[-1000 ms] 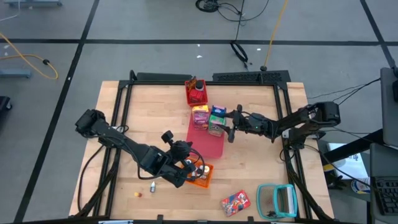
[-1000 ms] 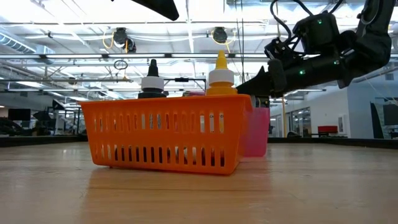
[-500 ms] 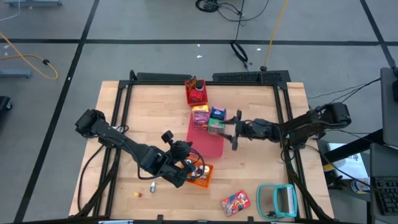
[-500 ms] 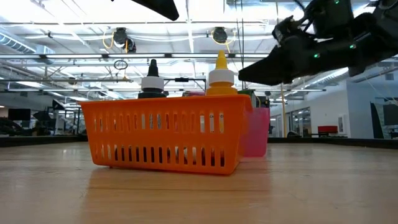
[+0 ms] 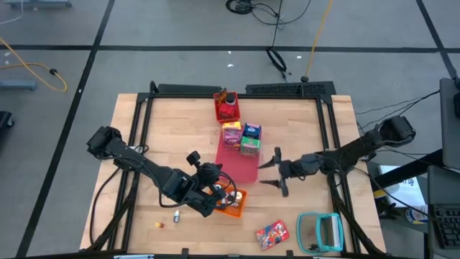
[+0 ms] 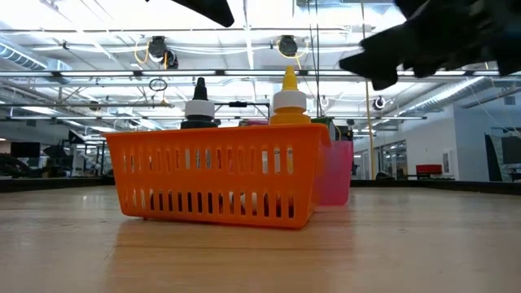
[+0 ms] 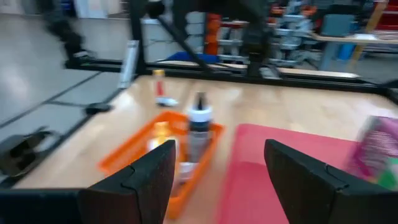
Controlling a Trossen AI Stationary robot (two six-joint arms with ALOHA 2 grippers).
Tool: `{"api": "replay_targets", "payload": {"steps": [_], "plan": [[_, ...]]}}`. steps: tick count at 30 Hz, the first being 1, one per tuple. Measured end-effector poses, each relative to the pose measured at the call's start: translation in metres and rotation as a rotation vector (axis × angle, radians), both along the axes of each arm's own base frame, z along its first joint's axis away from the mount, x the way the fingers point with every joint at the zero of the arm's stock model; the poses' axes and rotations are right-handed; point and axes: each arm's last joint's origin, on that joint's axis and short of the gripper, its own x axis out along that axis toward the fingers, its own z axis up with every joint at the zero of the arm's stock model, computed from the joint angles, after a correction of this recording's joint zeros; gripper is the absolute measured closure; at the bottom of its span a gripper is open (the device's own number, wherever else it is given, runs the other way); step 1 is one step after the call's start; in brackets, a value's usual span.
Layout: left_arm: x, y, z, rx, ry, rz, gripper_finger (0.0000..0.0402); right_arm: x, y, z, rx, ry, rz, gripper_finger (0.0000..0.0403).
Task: Pick & Place Kitchen Items
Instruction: Put the red cereal box into the red bin
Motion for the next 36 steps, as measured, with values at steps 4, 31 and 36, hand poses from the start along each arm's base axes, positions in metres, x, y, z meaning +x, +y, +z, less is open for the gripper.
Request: {"api": "replay_targets", "payload": {"steps": [4,31,36], "plan": [[0.000,0.000,0.000,0.000,0.001,0.000,0.0394,-0.006,0.017,-0.001,0.011,0.010,0.079,0.0165],[0.000,0.000,0.000,0.003,0.005,-0.004,0.0394,-0.023,0.078,0.001,0.169,0.450,0.297,0.0165],[0.000,0.000,0.000,0.003,0.005,-0.003,0.0394,-0.024,0.080,0.000,0.186,0.466,0.297,0.0165]]}}
